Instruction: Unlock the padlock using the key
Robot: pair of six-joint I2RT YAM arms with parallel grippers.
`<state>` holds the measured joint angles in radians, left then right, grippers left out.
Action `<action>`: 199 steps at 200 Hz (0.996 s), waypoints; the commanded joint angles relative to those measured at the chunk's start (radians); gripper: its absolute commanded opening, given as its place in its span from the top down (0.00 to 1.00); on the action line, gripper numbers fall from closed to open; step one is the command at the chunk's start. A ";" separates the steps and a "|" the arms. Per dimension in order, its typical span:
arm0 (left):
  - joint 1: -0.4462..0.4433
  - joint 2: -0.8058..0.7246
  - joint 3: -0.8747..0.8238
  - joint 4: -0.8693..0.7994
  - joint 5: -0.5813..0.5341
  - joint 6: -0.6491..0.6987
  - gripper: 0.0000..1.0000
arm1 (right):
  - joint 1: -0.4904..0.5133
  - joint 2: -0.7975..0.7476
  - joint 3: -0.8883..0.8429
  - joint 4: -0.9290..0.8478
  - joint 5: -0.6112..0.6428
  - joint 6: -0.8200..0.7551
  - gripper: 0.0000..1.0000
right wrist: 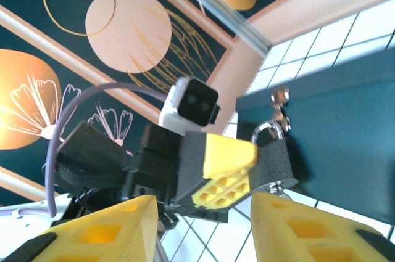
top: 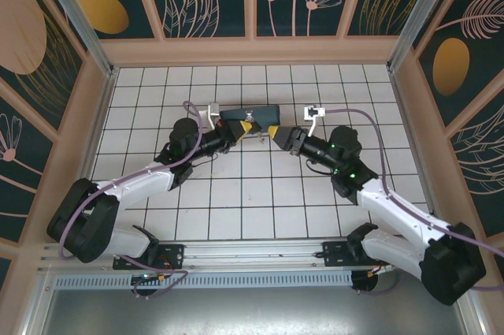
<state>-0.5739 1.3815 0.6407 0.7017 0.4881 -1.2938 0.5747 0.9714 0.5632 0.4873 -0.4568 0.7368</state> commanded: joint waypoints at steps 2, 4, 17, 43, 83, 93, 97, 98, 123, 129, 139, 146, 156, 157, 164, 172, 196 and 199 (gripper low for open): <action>0.007 -0.016 0.010 -0.003 -0.019 -0.010 1.00 | 0.005 -0.069 0.049 -0.203 0.095 -0.188 0.57; 0.007 -0.014 0.012 -0.006 -0.019 -0.009 1.00 | 0.009 -0.074 0.055 -0.222 0.112 -0.209 0.58; 0.007 -0.007 0.023 -0.022 -0.012 -0.009 1.00 | 0.063 -0.099 0.085 -0.308 0.231 -0.364 0.65; 0.007 0.001 0.042 -0.031 0.004 0.002 1.00 | 0.210 -0.100 0.068 -0.315 0.524 -0.669 0.65; 0.006 -0.008 0.047 -0.053 0.004 0.011 1.00 | 0.374 -0.061 -0.050 -0.102 0.719 -1.025 0.60; 0.006 -0.008 0.045 -0.059 0.003 0.011 1.00 | 0.391 -0.038 -0.061 -0.082 0.749 -1.076 0.61; 0.006 -0.008 0.044 -0.059 0.001 0.012 1.00 | 0.399 -0.030 -0.066 -0.073 0.759 -1.094 0.61; 0.007 -0.008 0.044 -0.059 0.002 0.012 1.00 | 0.400 -0.028 -0.067 -0.072 0.761 -1.099 0.61; 0.006 -0.009 0.042 -0.058 0.005 0.014 1.00 | 0.444 0.031 -0.107 0.028 0.810 -1.201 0.62; 0.006 -0.008 0.042 -0.057 0.007 0.014 1.00 | 0.448 0.049 -0.115 0.057 0.832 -1.216 0.63; 0.006 -0.009 0.043 -0.056 0.008 0.014 1.00 | 0.452 0.069 -0.128 0.105 0.851 -1.242 0.63; 0.007 -0.009 0.042 -0.056 0.007 0.014 1.00 | 0.453 0.080 -0.136 0.133 0.850 -1.257 0.63; 0.006 -0.010 0.042 -0.056 0.010 0.016 1.00 | 0.456 0.094 -0.135 0.154 0.846 -1.268 0.63; 0.006 -0.010 0.042 -0.056 0.010 0.017 1.00 | 0.456 0.095 -0.134 0.155 0.844 -1.270 0.63; 0.007 -0.011 0.041 -0.052 0.013 0.016 1.00 | 0.456 0.107 -0.131 0.163 0.840 -1.281 0.63; 0.006 -0.014 0.040 -0.051 0.015 0.017 1.00 | 0.458 0.123 -0.129 0.182 0.849 -1.293 0.63; 0.007 -0.021 0.036 -0.056 0.013 0.022 1.00 | 0.458 0.160 -0.123 0.212 0.843 -1.320 0.64; 0.007 -0.021 0.035 -0.055 0.013 0.022 1.00 | 0.458 0.163 -0.122 0.212 0.839 -1.320 0.64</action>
<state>-0.5701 1.3903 0.6415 0.5747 0.4885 -1.2987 1.0229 1.1072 0.4362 0.5903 0.3542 -0.5205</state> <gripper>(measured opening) 0.043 0.365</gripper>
